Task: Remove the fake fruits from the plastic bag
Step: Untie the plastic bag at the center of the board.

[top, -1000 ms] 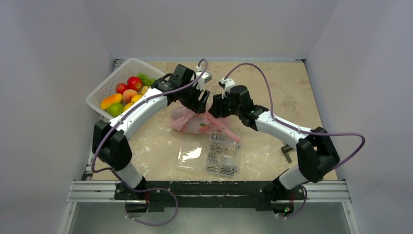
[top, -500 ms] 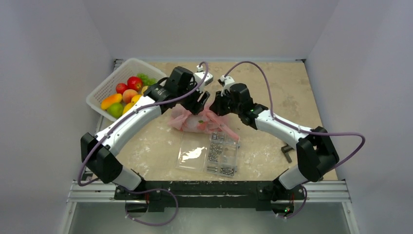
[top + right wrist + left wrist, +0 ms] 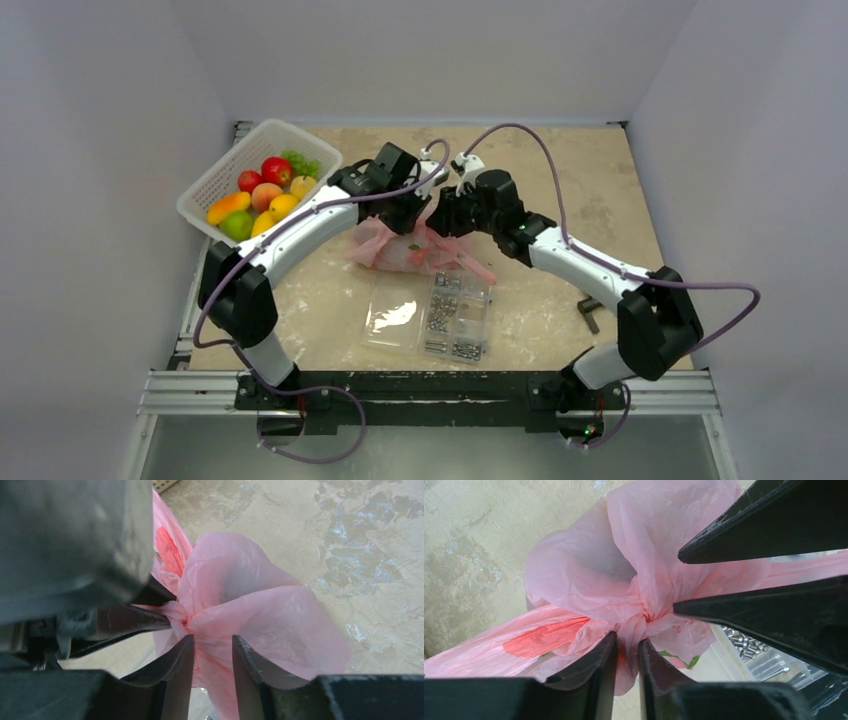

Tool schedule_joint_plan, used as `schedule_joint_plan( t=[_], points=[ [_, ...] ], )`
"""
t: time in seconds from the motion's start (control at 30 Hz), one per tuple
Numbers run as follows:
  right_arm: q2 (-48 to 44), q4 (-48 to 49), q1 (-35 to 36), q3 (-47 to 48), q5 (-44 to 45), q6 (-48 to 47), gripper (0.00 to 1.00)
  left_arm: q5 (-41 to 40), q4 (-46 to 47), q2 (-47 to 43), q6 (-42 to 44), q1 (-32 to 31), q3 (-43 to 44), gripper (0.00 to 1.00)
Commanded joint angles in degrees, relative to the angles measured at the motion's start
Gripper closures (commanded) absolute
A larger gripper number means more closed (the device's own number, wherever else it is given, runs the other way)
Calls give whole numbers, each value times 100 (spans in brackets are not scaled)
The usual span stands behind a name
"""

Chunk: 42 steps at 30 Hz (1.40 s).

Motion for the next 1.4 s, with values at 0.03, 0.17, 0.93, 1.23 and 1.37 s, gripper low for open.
schedule_joint_plan(
  t=[0.03,0.17,0.93,1.23,1.37],
  points=[
    [-512,482,28,-391,-89,144,60,281,355,-580,-37,-10,-47,89],
    [-276,427,28,-239,-26,108,57,401,482,-730,16,-17,-112,100],
    [-364,504,-699,243,2283,1319,100,-717,856,-1311,-863,1016,-363,100],
    [-280,1305,-1677,-213,965,2574,100,-49,910,-1352,-1277,1635,-332,100],
    [-83,1708,-1885,-315,264,2792,100,113,1087,-1462,-1333,1798,-430,100]
  ],
)
